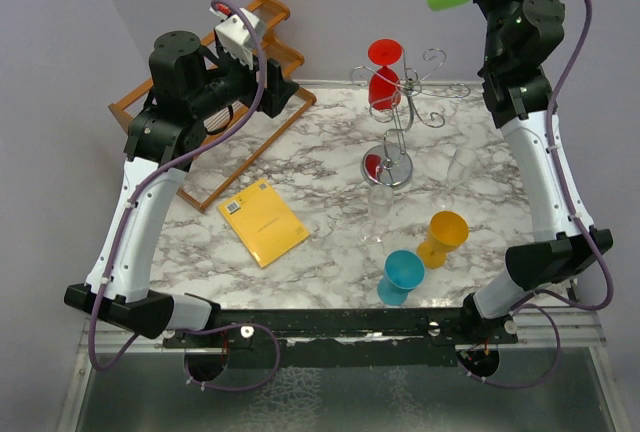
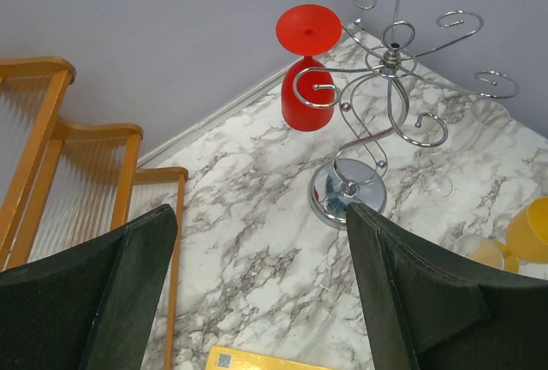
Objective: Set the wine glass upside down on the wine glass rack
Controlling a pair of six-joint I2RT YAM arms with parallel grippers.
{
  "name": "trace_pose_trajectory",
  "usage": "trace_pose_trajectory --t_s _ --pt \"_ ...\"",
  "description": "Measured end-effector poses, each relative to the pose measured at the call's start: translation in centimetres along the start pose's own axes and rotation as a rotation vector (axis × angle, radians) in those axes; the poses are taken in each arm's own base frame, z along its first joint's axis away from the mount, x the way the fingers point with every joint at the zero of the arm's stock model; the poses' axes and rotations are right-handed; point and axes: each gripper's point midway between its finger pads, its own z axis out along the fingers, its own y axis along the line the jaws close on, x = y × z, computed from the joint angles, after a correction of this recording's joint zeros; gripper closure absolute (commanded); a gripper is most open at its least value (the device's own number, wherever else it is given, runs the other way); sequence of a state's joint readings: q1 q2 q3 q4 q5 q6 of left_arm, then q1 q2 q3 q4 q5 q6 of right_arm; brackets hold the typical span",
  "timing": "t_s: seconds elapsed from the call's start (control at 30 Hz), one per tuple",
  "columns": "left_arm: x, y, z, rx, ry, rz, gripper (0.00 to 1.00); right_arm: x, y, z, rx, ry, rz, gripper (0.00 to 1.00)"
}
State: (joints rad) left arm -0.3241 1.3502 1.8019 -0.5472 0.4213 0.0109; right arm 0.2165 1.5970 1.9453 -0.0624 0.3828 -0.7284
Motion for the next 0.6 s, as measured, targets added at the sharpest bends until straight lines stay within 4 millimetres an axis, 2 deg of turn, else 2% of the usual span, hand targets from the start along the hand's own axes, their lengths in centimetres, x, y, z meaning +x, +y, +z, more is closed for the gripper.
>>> trace_pose_trajectory --t_s 0.2,0.37,0.6 --pt "-0.1 0.4 -0.2 -0.011 -0.002 0.0 0.17 2.5 2.6 2.0 -0.03 0.043 -0.201 0.98" --pt "0.1 0.6 -0.2 -0.016 0.001 -0.002 0.17 4.9 5.2 2.7 -0.101 0.067 -0.367 0.98" --pt "0.3 0.9 -0.2 -0.022 0.005 -0.005 0.17 5.9 8.1 3.1 -0.212 0.02 -0.536 0.95"
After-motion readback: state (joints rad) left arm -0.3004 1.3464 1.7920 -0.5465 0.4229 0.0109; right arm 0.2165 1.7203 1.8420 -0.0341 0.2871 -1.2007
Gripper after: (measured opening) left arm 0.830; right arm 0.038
